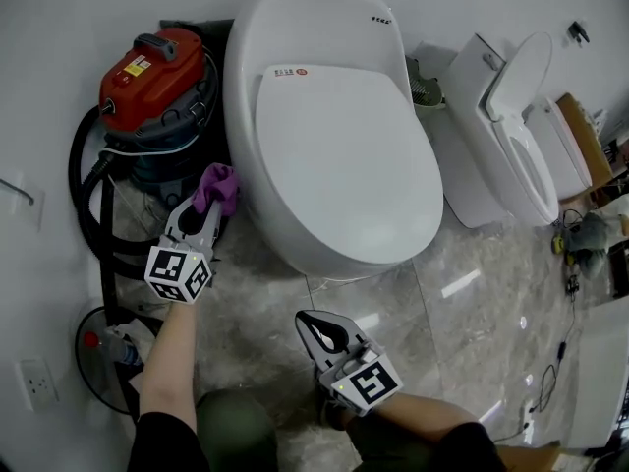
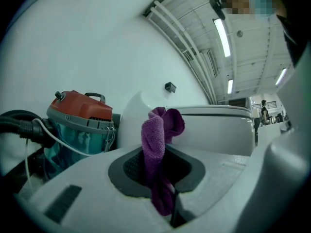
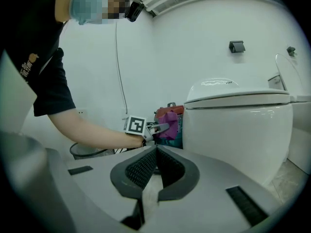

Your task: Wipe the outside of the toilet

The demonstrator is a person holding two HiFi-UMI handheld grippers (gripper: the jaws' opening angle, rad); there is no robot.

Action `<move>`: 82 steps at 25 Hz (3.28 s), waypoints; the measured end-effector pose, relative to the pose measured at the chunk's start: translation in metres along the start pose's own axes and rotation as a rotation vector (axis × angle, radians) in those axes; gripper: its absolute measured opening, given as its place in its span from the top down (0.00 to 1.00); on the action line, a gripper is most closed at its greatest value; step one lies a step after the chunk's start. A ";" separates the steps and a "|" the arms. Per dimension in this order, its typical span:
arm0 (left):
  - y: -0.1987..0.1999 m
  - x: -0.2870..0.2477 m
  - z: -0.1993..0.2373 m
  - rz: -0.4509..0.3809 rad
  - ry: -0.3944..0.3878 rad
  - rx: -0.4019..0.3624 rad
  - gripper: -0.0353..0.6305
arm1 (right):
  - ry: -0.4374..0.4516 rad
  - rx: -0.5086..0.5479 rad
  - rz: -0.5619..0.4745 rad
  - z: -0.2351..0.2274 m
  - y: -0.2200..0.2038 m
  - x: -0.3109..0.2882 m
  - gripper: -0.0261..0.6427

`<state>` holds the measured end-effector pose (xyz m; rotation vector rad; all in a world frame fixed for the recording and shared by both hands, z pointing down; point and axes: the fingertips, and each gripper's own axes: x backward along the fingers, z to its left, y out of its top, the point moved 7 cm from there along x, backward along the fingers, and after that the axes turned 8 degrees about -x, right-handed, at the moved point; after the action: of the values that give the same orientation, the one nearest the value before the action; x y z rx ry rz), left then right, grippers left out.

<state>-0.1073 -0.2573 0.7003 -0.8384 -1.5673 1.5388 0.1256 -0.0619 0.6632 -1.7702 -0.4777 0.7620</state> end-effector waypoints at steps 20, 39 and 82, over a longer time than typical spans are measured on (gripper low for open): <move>-0.055 0.052 -0.125 0.043 -0.233 0.081 0.87 | 0.002 0.024 0.016 0.012 -0.012 0.008 0.96; -0.064 -0.019 -0.036 0.068 -0.007 0.090 0.86 | -0.008 -0.035 0.047 -0.013 -0.027 0.012 0.96; -0.115 0.070 -0.124 0.133 -0.197 0.243 0.87 | 0.031 0.033 0.122 0.009 -0.036 0.006 0.96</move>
<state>-0.0260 -0.1416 0.8173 -0.6821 -1.4448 1.9124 0.1254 -0.0405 0.6943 -1.7897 -0.3369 0.8220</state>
